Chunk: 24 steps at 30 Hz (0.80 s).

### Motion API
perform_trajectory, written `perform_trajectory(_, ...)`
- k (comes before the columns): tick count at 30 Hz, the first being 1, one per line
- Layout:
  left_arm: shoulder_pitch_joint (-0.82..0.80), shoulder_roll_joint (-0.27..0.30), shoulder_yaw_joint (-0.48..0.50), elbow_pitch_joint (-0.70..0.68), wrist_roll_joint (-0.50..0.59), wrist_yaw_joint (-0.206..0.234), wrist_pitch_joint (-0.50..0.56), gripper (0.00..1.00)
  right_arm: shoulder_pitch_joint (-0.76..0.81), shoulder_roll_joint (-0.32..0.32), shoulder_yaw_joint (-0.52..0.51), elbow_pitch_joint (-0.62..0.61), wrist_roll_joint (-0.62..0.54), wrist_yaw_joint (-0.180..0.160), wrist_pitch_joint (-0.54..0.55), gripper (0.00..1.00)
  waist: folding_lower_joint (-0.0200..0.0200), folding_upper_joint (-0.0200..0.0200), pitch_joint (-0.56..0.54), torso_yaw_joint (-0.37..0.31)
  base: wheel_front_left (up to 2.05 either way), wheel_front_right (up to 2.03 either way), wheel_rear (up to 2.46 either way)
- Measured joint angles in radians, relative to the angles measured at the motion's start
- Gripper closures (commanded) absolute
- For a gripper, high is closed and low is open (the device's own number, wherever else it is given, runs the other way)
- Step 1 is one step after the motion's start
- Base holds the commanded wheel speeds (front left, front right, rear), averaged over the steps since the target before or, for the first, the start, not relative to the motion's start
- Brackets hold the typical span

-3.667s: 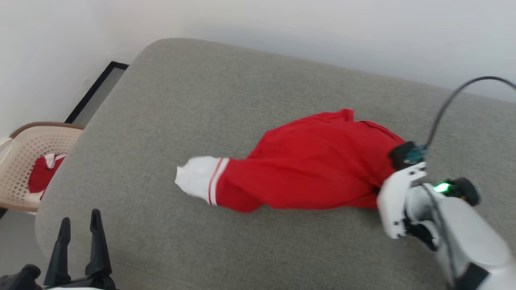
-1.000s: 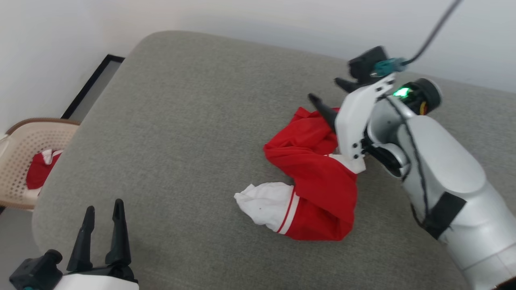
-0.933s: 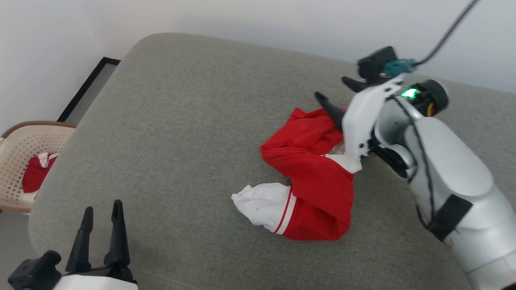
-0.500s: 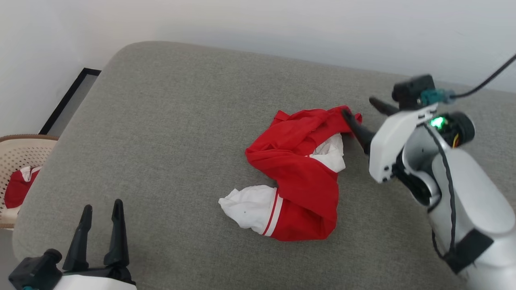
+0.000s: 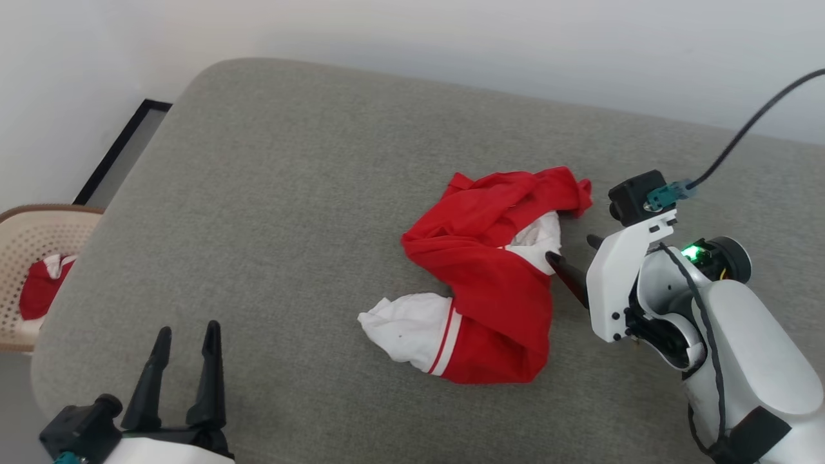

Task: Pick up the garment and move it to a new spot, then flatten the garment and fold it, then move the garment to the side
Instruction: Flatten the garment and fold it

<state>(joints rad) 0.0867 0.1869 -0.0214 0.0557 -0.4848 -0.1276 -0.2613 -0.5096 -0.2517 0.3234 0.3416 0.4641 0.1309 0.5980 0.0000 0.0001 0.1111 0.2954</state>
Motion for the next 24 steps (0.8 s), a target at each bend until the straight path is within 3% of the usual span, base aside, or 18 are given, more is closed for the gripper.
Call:
perform_trajectory(9, -0.025, 0.001, -0.034, 0.021, -0.017, 0.0, 0.0, 0.0, -0.04, 0.006, -0.003, 0.066, -0.036, 0.0, 0.107, 0.0, 0.0, 0.0, 0.028, 0.048, 0.0, 0.0, 0.0)
perform_trajectory(15, -0.044, -0.001, -0.042, 0.029, -0.024, 0.0, 0.0, 0.0, -0.097, 0.012, 0.034, 0.159, -0.044, 0.0, 0.118, 0.0, 0.0, 0.0, 0.049, 0.072, 0.0, 0.0, 0.0)
perform_trajectory(16, -0.044, -0.001, -0.043, 0.03, -0.024, 0.0, 0.0, 0.0, -0.107, 0.009, 0.047, 0.173, -0.046, 0.0, 0.116, 0.54, 0.0, 0.0, 0.052, 0.076, 0.0, 0.0, 0.0)
perform_trajectory(17, -0.047, -0.003, -0.044, 0.031, -0.024, 0.0, 0.0, 0.0, -0.117, 0.006, 0.058, 0.187, -0.046, 0.0, 0.114, 1.0, 0.0, 0.0, 0.055, 0.079, 0.0, 0.0, 0.0)
perform_trajectory(24, -0.058, -0.008, -0.044, 0.035, -0.025, 0.0, 0.0, 0.0, -0.174, 0.0, 0.073, 0.225, -0.036, 0.0, 0.073, 1.0, -0.0001, 0.0, 0.062, 0.083, 0.0, 0.0, 0.0)
